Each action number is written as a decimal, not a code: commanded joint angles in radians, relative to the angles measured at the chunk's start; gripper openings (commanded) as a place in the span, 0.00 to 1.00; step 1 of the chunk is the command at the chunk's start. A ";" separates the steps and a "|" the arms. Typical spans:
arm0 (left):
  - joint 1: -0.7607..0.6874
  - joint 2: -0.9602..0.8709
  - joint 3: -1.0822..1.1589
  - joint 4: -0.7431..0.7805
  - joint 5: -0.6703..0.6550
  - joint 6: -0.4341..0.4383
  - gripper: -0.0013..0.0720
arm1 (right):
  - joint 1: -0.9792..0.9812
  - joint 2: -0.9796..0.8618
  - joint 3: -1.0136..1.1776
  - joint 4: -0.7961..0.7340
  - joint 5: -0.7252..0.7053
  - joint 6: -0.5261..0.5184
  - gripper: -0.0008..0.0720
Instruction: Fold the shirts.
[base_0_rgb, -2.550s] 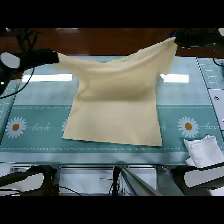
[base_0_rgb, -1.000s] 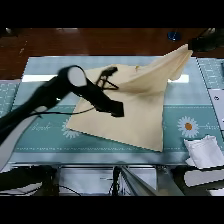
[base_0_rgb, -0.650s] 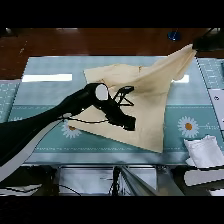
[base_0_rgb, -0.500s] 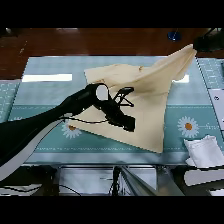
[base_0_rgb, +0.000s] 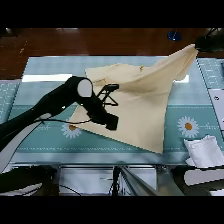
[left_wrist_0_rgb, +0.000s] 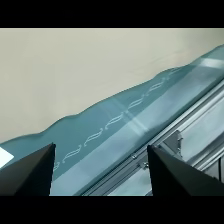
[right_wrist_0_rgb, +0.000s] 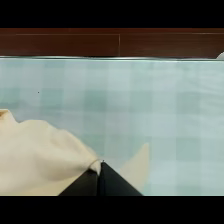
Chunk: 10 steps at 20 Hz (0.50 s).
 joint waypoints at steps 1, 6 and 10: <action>0.044 0.147 -0.206 0.013 0.098 -0.051 1.00 | -0.017 0.000 -0.001 0.025 -0.006 0.000 0.04; 0.045 0.201 -0.439 -0.338 0.358 -0.037 1.00 | -0.021 -0.008 -0.001 0.036 -0.003 0.000 0.04; 0.029 0.202 -0.487 -0.300 0.435 -0.111 1.00 | -0.021 -0.008 -0.001 0.047 -0.007 -0.001 0.04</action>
